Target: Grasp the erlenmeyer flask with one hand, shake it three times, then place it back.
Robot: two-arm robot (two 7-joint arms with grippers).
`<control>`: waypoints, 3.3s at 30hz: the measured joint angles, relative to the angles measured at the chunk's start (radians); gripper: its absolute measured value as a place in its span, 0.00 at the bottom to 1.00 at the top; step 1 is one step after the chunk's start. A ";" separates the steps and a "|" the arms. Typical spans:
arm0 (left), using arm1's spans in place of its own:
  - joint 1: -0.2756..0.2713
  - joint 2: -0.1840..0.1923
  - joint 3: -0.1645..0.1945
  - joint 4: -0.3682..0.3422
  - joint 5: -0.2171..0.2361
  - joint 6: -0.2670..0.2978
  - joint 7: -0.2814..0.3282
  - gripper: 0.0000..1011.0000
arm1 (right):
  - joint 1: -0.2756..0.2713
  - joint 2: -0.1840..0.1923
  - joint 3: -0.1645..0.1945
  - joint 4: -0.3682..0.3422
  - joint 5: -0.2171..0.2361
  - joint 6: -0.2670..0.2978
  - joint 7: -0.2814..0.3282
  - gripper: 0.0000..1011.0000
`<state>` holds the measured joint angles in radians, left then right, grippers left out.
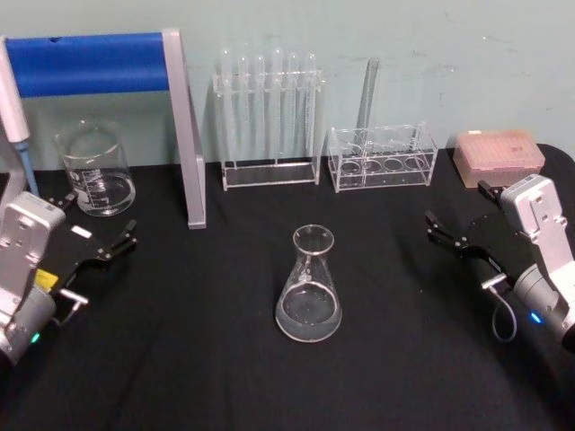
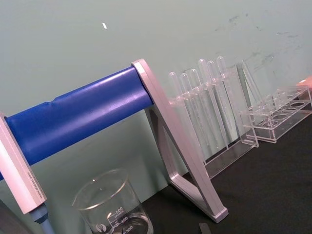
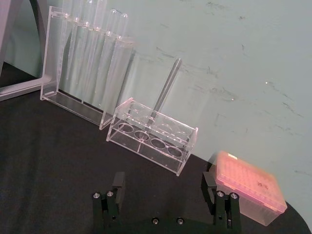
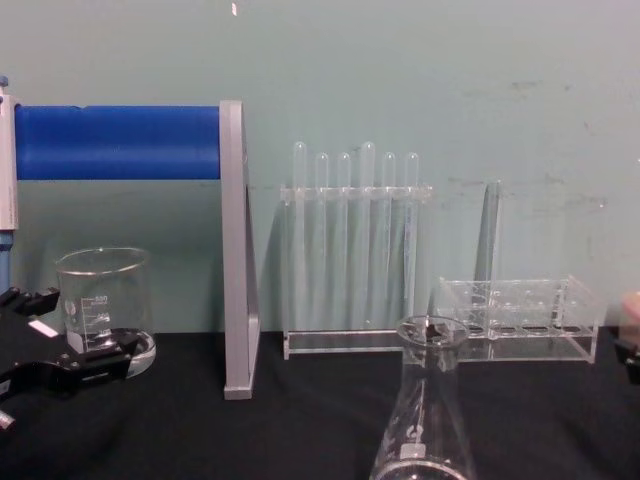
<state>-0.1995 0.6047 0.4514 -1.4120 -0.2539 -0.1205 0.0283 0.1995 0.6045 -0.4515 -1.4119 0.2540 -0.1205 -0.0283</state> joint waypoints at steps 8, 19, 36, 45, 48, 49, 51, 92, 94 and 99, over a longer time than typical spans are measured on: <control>0.000 0.000 0.000 0.000 0.000 0.000 0.000 0.99 | 0.000 0.000 0.000 0.000 0.000 0.000 0.000 0.99; 0.000 0.000 0.000 0.000 0.000 0.000 0.000 0.99 | 0.000 0.000 0.000 0.000 0.000 0.000 0.000 0.99; 0.000 0.000 0.000 0.000 0.000 0.000 0.000 0.99 | 0.000 0.000 0.000 0.000 0.000 0.000 0.000 0.99; 0.000 0.000 0.000 0.000 0.000 0.000 0.000 0.99 | 0.000 0.000 0.000 0.000 0.000 0.000 0.000 0.99; 0.000 0.000 0.000 0.000 0.000 0.000 0.000 0.99 | -0.006 -0.001 0.006 -0.004 0.001 0.000 0.015 0.99; 0.000 0.000 0.000 0.000 0.000 0.000 0.000 0.99 | -0.012 -0.001 0.011 -0.010 0.006 0.000 0.027 0.99; 0.000 0.000 0.000 0.000 0.000 0.000 0.000 0.99 | -0.022 0.002 0.018 -0.020 0.016 0.003 0.044 0.99; 0.000 0.000 0.000 0.000 0.000 0.000 0.000 0.99 | -0.143 -0.040 0.046 -0.221 0.224 0.052 0.454 0.99; 0.000 0.000 0.000 0.000 0.000 0.000 0.000 0.99 | -0.135 -0.051 0.042 -0.215 0.215 0.050 0.462 0.99; 0.000 0.000 0.000 0.000 0.000 0.000 0.000 0.99 | -0.115 -0.076 0.034 -0.196 0.195 0.052 0.469 0.99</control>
<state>-0.1995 0.6047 0.4514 -1.4120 -0.2539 -0.1205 0.0283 0.0841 0.5288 -0.4176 -1.6076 0.4488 -0.0688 0.4406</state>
